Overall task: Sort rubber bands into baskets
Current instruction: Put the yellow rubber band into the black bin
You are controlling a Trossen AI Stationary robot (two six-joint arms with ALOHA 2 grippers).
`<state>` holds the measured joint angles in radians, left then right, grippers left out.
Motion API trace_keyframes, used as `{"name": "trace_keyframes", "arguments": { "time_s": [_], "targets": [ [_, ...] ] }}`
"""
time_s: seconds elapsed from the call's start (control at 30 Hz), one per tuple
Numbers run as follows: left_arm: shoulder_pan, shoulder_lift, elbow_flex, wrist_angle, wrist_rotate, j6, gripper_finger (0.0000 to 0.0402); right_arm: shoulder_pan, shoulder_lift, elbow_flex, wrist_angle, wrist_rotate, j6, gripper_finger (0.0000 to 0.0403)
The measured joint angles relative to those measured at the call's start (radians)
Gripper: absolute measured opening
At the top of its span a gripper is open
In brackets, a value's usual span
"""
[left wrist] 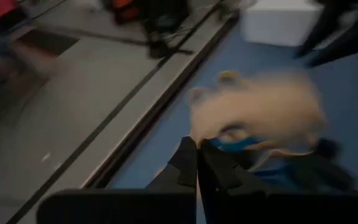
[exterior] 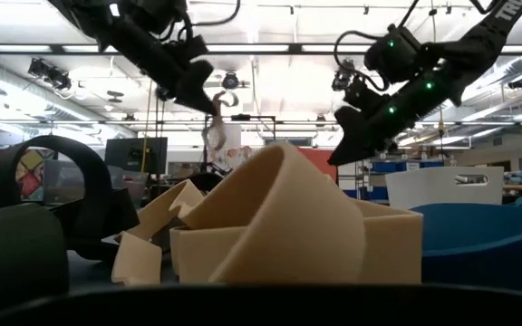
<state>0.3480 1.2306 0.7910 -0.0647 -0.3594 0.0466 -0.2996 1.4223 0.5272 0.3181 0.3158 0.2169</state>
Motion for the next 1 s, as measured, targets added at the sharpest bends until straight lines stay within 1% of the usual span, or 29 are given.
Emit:
{"name": "trace_keyframes", "arguments": {
  "time_s": [0.13, 0.33, 0.43, 0.53, 0.63, 0.77, 0.87, 1.0],
  "targets": [
    [0.062, -0.042, 0.0, -0.129, -0.029, -0.055, 0.0004, -0.022, 0.0, -0.011, -0.005, -0.003, 0.001, 0.0113],
    [0.152, -0.104, 0.0, -0.435, -0.179, -0.238, 0.0004, -0.027, 0.0, -0.011, -0.009, -0.004, 0.018, 0.0121],
    [0.178, -0.127, 0.0, -0.542, -0.234, -0.302, 0.0004, -0.016, 0.0, -0.011, 0.005, -0.023, 0.02, 0.0122],
    [0.199, -0.129, 0.0, -0.599, -0.273, -0.338, 0.0004, -0.009, 0.0, -0.011, 0.017, -0.023, 0.019, 0.0121],
    [0.227, -0.124, 0.0, -0.627, -0.28, -0.367, 0.0005, -0.008, 0.0, -0.011, 0.017, -0.03, -0.001, 0.0122],
    [0.25, -0.119, -0.018, -0.629, -0.28, -0.367, 0.0012, -0.005, 0.0, -0.011, 0.017, -0.041, -0.041, 0.0132],
    [0.265, -0.119, -0.035, -0.629, -0.282, -0.368, 0.0031, -0.004, 0.0, -0.011, 0.016, -0.042, -0.069, 0.0143],
    [0.295, -0.118, -0.057, -0.629, -0.282, -0.391, 0.0075, -0.005, 0.0, -0.011, 0.012, -0.05, -0.08, 0.0159]
  ]
}}
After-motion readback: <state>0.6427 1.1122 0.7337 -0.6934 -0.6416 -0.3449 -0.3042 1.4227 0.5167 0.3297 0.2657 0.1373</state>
